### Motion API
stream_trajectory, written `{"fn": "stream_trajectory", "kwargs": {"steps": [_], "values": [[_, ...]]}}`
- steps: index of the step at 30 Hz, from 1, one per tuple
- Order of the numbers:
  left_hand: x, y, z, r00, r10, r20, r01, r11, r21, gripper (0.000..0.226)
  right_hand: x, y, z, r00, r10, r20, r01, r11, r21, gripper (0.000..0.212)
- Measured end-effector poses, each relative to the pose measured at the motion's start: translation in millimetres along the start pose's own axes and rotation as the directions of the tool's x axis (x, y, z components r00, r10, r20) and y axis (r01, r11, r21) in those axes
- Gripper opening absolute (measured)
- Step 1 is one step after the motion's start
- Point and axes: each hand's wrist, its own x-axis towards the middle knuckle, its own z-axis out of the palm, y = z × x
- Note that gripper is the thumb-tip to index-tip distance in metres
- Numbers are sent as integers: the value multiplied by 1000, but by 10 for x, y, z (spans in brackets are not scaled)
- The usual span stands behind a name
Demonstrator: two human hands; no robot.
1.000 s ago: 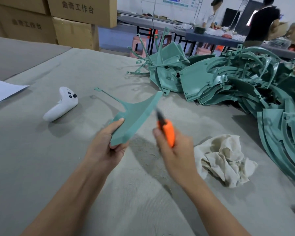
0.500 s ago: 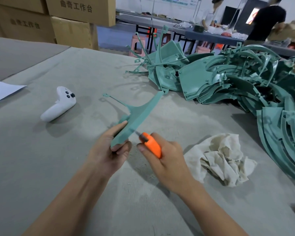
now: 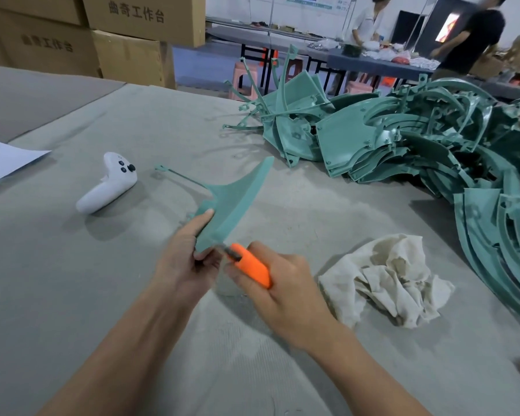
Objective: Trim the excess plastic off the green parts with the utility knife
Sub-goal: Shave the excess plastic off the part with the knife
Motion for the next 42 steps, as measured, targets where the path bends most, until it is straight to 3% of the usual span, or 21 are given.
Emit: {"fn": "stream_trajectory", "kwargs": {"steps": [3,6,9,11,17,20,23,31,35,37,39,42], "values": [[-19,15,23,998,37,44,-34,998,-61,26,120,28,-143,974,137,-179,-123,988,89,23],[-58,-8,38,995,16,101,-11,999,-52,27,224,147,-289,929,196,-315,-199,980,21,38],[-77,-29,46,989,-17,145,24,999,-41,22,237,217,-314,924,205,-323,-220,976,-9,43],[-84,-32,52,987,-24,160,32,998,-49,6,236,244,-299,925,214,-314,-227,974,-6,42],[-98,-45,70,981,-87,175,103,991,-88,50,251,229,-287,917,205,-341,-214,977,10,39],[-107,-76,78,974,-108,200,131,985,-109,59,253,236,-291,913,206,-352,-218,976,5,39],[-98,-101,61,972,-112,207,142,981,-134,54,235,230,-249,909,176,-378,-199,980,-22,35],[-65,-119,-3,989,-35,146,63,979,-192,13,79,36,21,986,-9,-169,-10,994,-109,35],[-49,-74,2,997,-16,77,19,999,-47,9,-25,-43,71,996,-89,-7,89,993,-79,30],[-52,-64,13,995,-37,91,45,995,-88,8,22,-46,17,996,-33,-79,34,999,4,24],[-64,-60,25,988,-67,140,90,981,-172,19,134,13,-102,963,68,-260,-52,996,69,16],[-91,-82,46,979,-102,178,133,976,-172,43,249,168,-259,903,163,-398,-168,986,22,39]]}}
